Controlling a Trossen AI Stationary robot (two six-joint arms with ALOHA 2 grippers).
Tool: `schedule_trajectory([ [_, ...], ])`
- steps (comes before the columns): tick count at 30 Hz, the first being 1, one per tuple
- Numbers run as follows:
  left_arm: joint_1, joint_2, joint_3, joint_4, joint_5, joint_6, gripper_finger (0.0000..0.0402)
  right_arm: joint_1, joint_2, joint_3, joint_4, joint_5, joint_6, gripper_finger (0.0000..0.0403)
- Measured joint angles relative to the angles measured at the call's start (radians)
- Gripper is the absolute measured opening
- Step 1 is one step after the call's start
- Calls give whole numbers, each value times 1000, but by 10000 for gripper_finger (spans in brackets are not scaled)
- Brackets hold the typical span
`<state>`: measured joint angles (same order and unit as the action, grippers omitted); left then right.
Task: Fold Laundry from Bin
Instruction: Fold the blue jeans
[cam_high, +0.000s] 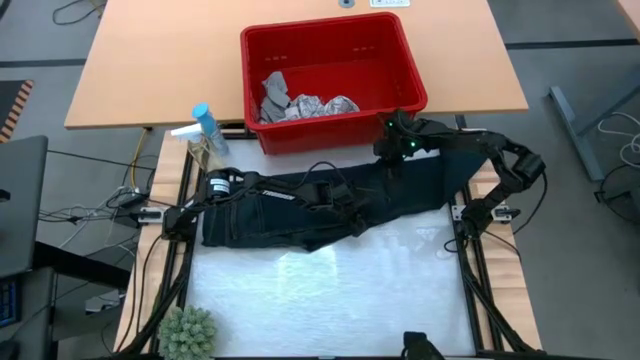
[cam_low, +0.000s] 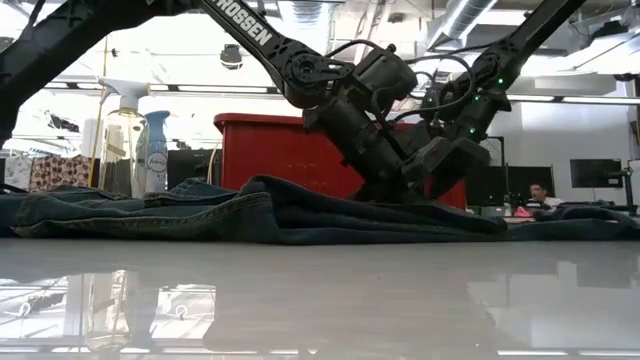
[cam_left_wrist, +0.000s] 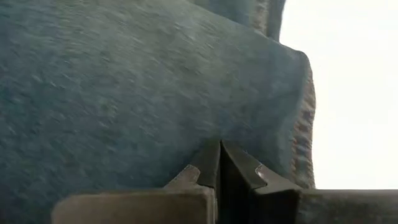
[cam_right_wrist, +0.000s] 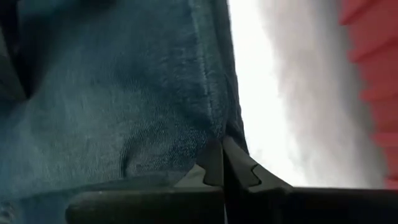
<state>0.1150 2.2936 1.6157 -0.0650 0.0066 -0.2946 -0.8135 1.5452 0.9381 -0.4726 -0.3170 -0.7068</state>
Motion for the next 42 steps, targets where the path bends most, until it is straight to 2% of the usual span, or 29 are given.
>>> schedule_trajectory([
  [5, -4, 17, 1, -24, 32, 22, 0, -6, 0, 3, 7, 6, 59, 14],
  [9, -2, 49, 5, 1, 116, -32, 0, -8, 0, 2, 14, 23, 100, 23],
  [12, 0, 53, 4, 10, 136, -46, 0, -14, -5, 2, 81, 111, 139, 68],
  [17, 2, 48, 9, 20, 142, -37, 0, -34, -19, 4, 107, 149, 168, 149],
  [19, 4, 48, 10, 21, 147, -35, 0, -34, -33, 4, 93, 112, 221, 173],
  [23, 4, 48, 10, 19, 153, -44, 0, -33, -103, 4, 27, -61, 304, 205],
  [27, 9, 48, 10, 22, 153, -48, 1, 12, -168, 4, -126, -118, 310, 209],
  [32, 32, 45, 14, 27, 185, -95, 17, 79, -181, -10, -286, -182, 298, 194],
  [39, 45, 44, 33, 23, 206, -110, 34, 152, -179, -118, -203, -180, 306, 162],
  [42, 45, 44, 33, 24, 206, -111, 34, 154, -167, -165, -123, -128, 312, 153],
])
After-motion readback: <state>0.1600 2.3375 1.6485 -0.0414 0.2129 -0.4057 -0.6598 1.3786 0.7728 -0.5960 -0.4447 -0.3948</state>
